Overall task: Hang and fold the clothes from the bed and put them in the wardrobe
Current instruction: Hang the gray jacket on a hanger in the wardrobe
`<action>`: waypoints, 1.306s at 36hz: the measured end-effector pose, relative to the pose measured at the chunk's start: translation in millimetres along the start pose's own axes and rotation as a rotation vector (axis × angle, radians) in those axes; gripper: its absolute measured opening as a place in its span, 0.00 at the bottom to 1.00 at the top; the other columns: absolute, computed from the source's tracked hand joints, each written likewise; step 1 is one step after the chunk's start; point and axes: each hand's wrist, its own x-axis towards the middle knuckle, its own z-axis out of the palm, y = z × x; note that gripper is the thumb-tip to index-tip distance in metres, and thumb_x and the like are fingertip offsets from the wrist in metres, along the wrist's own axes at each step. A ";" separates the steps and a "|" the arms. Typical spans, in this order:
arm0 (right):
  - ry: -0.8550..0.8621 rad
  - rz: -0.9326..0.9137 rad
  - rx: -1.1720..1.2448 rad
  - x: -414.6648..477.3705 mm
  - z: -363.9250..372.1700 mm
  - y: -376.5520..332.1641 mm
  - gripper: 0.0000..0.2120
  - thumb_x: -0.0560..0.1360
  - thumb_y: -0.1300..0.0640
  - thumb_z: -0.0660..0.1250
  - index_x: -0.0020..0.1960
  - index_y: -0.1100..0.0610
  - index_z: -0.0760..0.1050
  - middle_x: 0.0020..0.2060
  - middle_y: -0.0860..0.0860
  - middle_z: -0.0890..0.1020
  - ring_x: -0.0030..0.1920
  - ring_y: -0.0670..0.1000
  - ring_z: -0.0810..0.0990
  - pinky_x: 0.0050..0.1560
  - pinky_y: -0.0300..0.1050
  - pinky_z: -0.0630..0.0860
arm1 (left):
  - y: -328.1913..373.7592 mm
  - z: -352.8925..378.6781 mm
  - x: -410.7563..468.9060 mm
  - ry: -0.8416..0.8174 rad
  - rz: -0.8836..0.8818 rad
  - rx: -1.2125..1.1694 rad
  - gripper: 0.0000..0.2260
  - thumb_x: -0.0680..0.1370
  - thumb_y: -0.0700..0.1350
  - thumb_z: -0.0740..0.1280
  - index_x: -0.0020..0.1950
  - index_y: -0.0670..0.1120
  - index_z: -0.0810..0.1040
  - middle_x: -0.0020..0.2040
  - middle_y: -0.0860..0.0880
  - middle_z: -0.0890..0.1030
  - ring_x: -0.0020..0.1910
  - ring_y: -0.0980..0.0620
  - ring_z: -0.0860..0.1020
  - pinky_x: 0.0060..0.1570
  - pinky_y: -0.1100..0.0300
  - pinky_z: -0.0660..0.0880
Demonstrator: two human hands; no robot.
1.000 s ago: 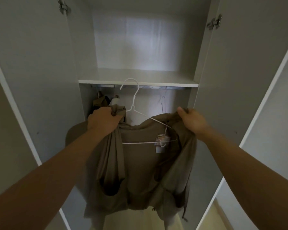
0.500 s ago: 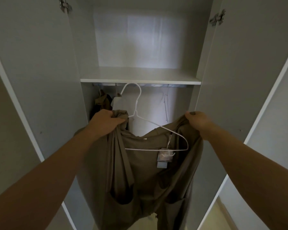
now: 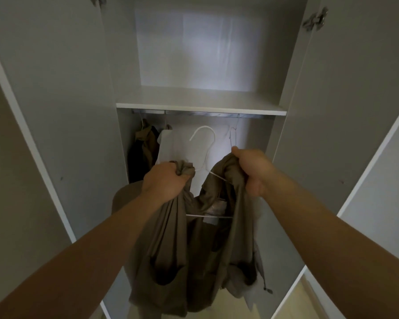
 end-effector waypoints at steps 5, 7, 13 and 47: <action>-0.259 -0.097 -0.165 -31.8 16.6 25.3 0.09 0.76 0.60 0.70 0.56 0.54 0.79 0.41 0.53 0.86 0.40 0.53 0.86 0.35 0.44 0.81 | -5.0 -1.1 3.1 0.088 -0.009 -0.100 0.20 0.82 0.59 0.62 0.35 0.49 0.75 0.35 0.52 0.76 0.37 0.52 0.77 0.42 0.58 0.70; -0.252 -0.281 -0.490 -31.6 16.1 34.0 0.10 0.73 0.63 0.70 0.53 0.53 0.78 0.42 0.52 0.83 0.40 0.50 0.83 0.35 0.40 0.79 | -7.6 -1.6 4.5 0.100 -0.007 -0.148 0.21 0.81 0.58 0.64 0.33 0.46 0.75 0.33 0.49 0.77 0.35 0.52 0.77 0.39 0.57 0.72; -0.268 -0.817 -1.084 -15.4 -2.8 56.5 0.16 0.74 0.71 0.66 0.61 0.63 0.80 0.56 0.60 0.80 0.55 0.55 0.76 0.55 0.32 0.65 | -13.8 -2.7 8.0 0.140 -0.013 -0.256 0.24 0.80 0.56 0.67 0.32 0.38 0.76 0.29 0.46 0.76 0.31 0.50 0.76 0.32 0.60 0.69; 0.462 -0.343 -1.082 38.8 -21.7 56.3 0.11 0.80 0.62 0.56 0.52 0.57 0.77 0.48 0.59 0.81 0.47 0.62 0.80 0.42 0.49 0.73 | -50.7 87.3 -31.2 -0.123 0.262 -0.280 0.16 0.80 0.35 0.65 0.64 0.48 0.81 0.54 0.52 0.80 0.51 0.55 0.78 0.54 0.71 0.71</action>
